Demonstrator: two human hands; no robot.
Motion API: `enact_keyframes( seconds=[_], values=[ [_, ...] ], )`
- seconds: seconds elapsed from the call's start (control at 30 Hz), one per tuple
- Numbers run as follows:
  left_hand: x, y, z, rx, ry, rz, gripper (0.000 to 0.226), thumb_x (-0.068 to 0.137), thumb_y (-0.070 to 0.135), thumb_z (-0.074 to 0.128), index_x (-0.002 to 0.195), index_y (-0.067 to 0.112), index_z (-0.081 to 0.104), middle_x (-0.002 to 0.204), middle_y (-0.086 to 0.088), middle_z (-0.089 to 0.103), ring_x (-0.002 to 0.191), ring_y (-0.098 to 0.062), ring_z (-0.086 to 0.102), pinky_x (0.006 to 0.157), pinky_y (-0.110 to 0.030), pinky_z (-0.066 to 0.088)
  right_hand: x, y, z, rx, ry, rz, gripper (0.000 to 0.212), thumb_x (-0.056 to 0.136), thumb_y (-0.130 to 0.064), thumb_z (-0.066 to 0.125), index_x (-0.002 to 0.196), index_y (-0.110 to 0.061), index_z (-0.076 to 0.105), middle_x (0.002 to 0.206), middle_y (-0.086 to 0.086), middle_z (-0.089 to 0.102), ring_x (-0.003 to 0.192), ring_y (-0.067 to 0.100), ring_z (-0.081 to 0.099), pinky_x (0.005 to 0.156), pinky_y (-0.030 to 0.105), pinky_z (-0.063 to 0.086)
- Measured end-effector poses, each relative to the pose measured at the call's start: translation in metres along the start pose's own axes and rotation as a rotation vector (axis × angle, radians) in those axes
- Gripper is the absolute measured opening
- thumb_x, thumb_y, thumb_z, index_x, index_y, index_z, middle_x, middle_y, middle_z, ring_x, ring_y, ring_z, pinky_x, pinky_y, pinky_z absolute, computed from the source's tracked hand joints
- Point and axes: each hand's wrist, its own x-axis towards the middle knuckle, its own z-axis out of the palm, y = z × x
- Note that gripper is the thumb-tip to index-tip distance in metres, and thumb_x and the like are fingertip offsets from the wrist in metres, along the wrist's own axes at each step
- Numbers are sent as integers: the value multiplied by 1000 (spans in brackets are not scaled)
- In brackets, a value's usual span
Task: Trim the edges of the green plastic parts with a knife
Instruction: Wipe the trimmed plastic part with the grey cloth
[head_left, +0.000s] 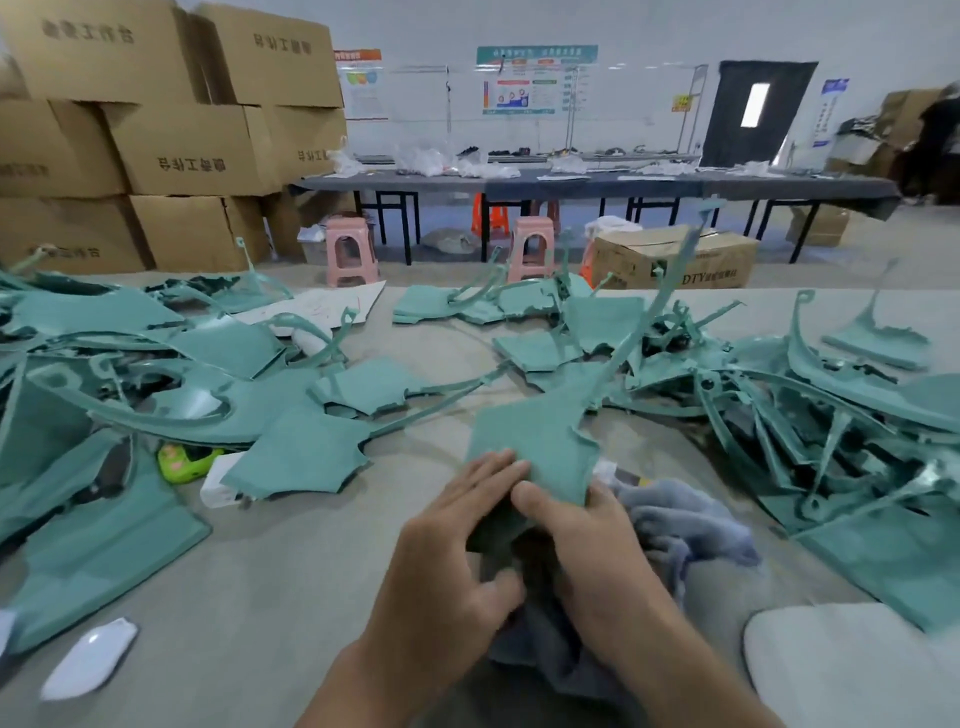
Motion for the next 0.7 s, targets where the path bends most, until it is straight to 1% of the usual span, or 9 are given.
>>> enact_keyframes(
  seconds=[0.07, 0.17, 0.27, 0.33, 0.4, 0.47, 0.53, 0.63, 0.7],
  values=[
    [3, 4, -1, -137, 50, -126, 87, 61, 32, 67, 145, 47, 47, 155, 36, 30, 146, 8, 27, 116, -20, 31, 1, -6, -15, 176, -10, 52, 32, 80, 4, 68, 112, 1, 71, 106, 24, 75, 95, 40, 75, 72, 42, 63],
    [10, 9, 2, -331, 173, -274, 85, 73, 41, 69, 147, 57, 31, 139, 42, 46, 127, 9, 51, 93, -16, 50, -6, -15, -24, 120, -120, 98, 38, 73, -5, 73, 111, 2, 71, 104, 23, 76, 80, 34, 77, 59, 36, 62],
    [19, 6, 2, -647, 142, -361, 68, 74, 15, 69, 139, 32, 55, 116, -1, 74, 95, -19, 72, 73, -31, 57, -4, -20, -23, -106, -149, 157, 18, 86, -4, 71, 102, 3, 69, 79, 21, 74, 52, 25, 68, 45, 28, 53],
    [21, 6, -3, -831, 110, -467, 58, 74, 7, 65, 131, 18, 64, 109, -22, 73, 82, -33, 69, 69, -38, 54, -4, -24, -25, -261, -182, 170, 11, 94, -6, 65, 99, 5, 67, 64, 18, 68, 41, 21, 57, 39, 25, 44],
    [20, 5, -8, -984, 78, -602, 52, 75, 11, 64, 127, 6, 65, 115, -32, 68, 87, -40, 69, 70, -42, 56, -5, -26, -29, -375, -261, 174, 10, 95, -7, 67, 91, 2, 68, 57, 16, 63, 37, 19, 50, 38, 25, 39],
    [19, 4, -13, -1027, 96, -740, 47, 80, 17, 64, 125, 1, 65, 117, -31, 68, 95, -45, 70, 72, -46, 58, -12, -25, -28, -492, -328, 156, 14, 92, -9, 71, 79, -7, 72, 58, 18, 64, 38, 20, 50, 39, 26, 40],
    [20, 2, -14, -1013, 230, -773, 35, 86, 15, 63, 119, 4, 69, 111, -24, 73, 95, -42, 73, 68, -45, 60, -14, -21, -25, -514, -250, 75, 23, 91, -11, 71, 69, -11, 73, 63, 17, 67, 42, 21, 55, 42, 27, 42],
    [24, 0, -14, -916, 566, -682, 20, 90, 5, 63, 104, 10, 76, 101, -11, 78, 90, -31, 75, 64, -33, 60, -15, -12, -22, -521, 27, -231, 7, 89, -23, 74, 86, -28, 77, 73, 1, 76, 62, 21, 71, 57, 29, 54],
    [24, 3, -15, -740, 753, -551, 24, 89, 4, 65, 90, 23, 80, 91, 1, 79, 83, -18, 75, 61, -23, 57, -19, -8, -25, -652, 135, -440, 21, 79, -41, 75, 100, -38, 74, 89, -17, 78, 82, 1, 74, 72, 16, 57]
  ],
)
